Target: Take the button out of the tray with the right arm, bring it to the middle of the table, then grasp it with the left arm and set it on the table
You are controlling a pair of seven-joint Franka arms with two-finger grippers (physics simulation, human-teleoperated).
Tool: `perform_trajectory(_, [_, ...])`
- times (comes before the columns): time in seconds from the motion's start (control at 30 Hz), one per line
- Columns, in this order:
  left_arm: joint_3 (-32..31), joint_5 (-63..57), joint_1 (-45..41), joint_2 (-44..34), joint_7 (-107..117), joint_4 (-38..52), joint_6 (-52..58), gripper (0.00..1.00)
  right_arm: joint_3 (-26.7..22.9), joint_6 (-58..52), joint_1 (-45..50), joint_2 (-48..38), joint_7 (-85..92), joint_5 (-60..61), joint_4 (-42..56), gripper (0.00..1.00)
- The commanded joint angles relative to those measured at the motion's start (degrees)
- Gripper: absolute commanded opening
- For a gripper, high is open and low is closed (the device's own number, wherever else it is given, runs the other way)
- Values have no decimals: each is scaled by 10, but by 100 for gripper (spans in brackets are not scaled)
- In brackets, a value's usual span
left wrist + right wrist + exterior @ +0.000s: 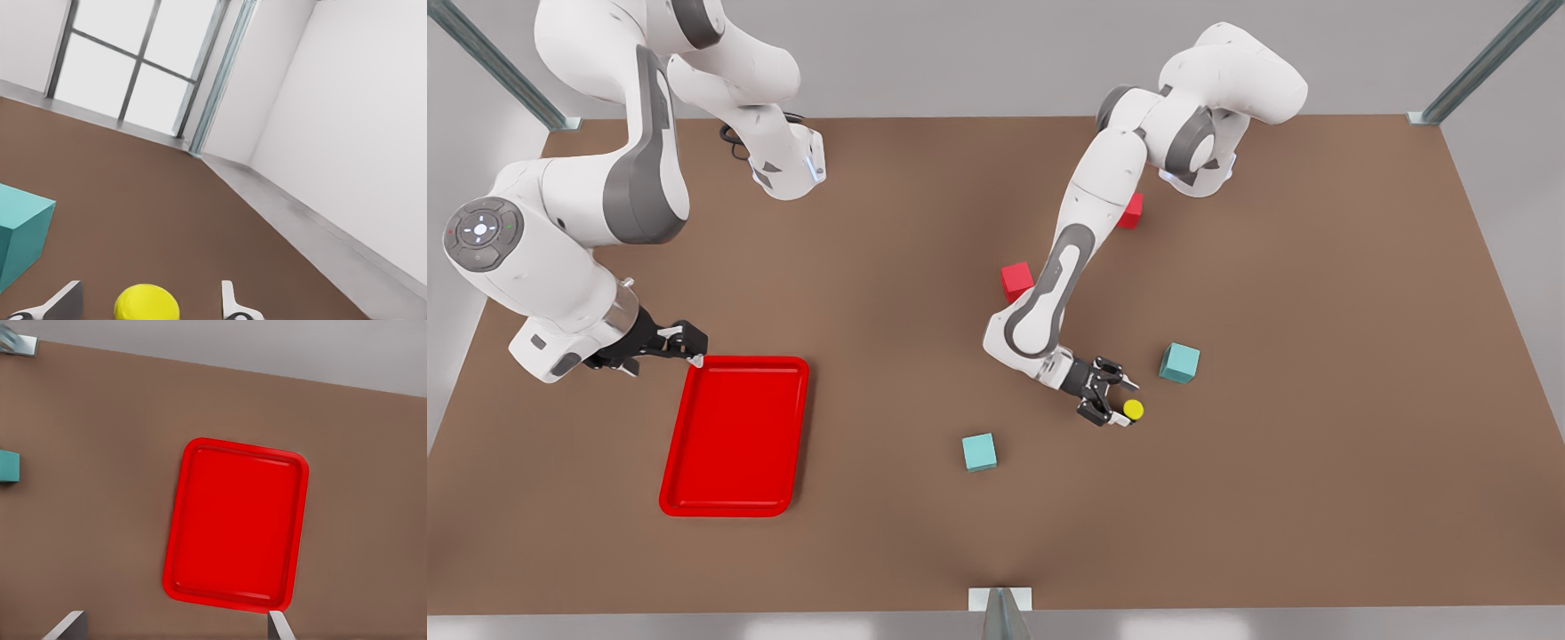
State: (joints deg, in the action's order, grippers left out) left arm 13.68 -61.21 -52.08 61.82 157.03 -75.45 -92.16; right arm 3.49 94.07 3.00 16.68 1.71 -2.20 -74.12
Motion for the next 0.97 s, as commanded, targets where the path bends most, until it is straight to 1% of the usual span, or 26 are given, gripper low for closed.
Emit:
perform_trajectory(0.0, [-1, -1, -1, -18, -81, 0, 16, 100, 0, 0, 0, -1, 0, 0, 0, 100])
perform_trajectory(0.03, [0, -1, -1, -35, -214, 0, 22, 100, -1, 0, 0, -1, 0, 0, 0, 100])
perform_trajectory(0.07, [-1, 7, -2, -59, -334, 0, 51, 100, 0, 0, 0, -1, 0, 0, 0, 100])
perform_trajectory(0.13, [-1, 79, -10, -90, -663, 0, 90, 100, 0, 0, 0, -1, 0, 0, 0, 100])
perform_trajectory(0.17, [-1, 126, -9, -113, -898, 0, 119, 100, -1, 0, 0, -1, 0, 0, 0, 100])
perform_trajectory(0.2, [-1, 275, -6, -167, -1127, 4, 129, 100, 0, 0, -1, -1, 0, 1, 0, 100])
perform_trajectory(0.23, [1, 483, 43, -217, -1289, 29, 118, 100, 0, 0, 1, -1, 0, 2, 0, 100])
perform_trajectory(0.27, [1, 631, 111, -241, -1401, 56, 134, 100, 1, 0, 3, -1, 0, 3, 0, 100])
perform_trajectory(0.3, [-1, 700, 174, -246, -1496, 94, 199, 100, 3, 0, 3, -1, 0, 3, 0, 100])
perform_trajectory(0.33, [-1, 714, 232, -246, -1605, 132, 241, 100, 3, -1, 3, -1, 0, 2, 0, 100])
perform_trajectory(0.37, [7, 711, 254, -270, -1625, 141, 252, 100, 3, -2, 3, -1, 0, -4, 0, 100])
perform_trajectory(0.4, [13, 709, 259, -309, -1629, 141, 291, 100, 3, -6, 5, -1, 0, -16, -1, 100])
perform_trajectory(0.43, [10, 673, 274, -381, -1626, 134, 302, 100, 3, -6, 13, -1, 1, -32, -1, 100])
perform_trajectory(0.47, [-22, 639, 303, -459, -1628, 106, 318, 100, 4, -6, 12, -1, 1, -33, -2, 100])
perform_trajectory(0.5, [-36, 610, 306, -535, -1638, 51, 309, 100, 3, -6, 10, -1, 2, -33, -2, 100])
perform_trajectory(0.53, [-50, 608, 323, -572, -1642, 3, 264, 100, 3, -7, 9, -1, 3, -32, -1, 100])
perform_trajectory(0.57, [-66, 607, 329, -581, -1666, -43, 219, 100, 3, -7, 12, -1, 1, -32, -2, 100])
perform_trajectory(0.6, [-68, 608, 330, -581, -1718, -62, 200, 100, 3, -7, 12, -1, 2, -32, -2, 100])
perform_trajectory(0.7, [-80, 609, 334, -580, -1779, -67, 198, 100, 3, -9, 15, -1, 0, -32, -3, 100])
perform_trajectory(0.73, [-88, 609, 335, -580, -1774, -67, 198, 100, 4, -9, 17, -1, 0, -32, -3, 100])
perform_trajectory(0.93, [-88, 609, 335, -582, -1748, -77, 184, 100, 3, -10, 16, -1, 1, -32, -2, 100])
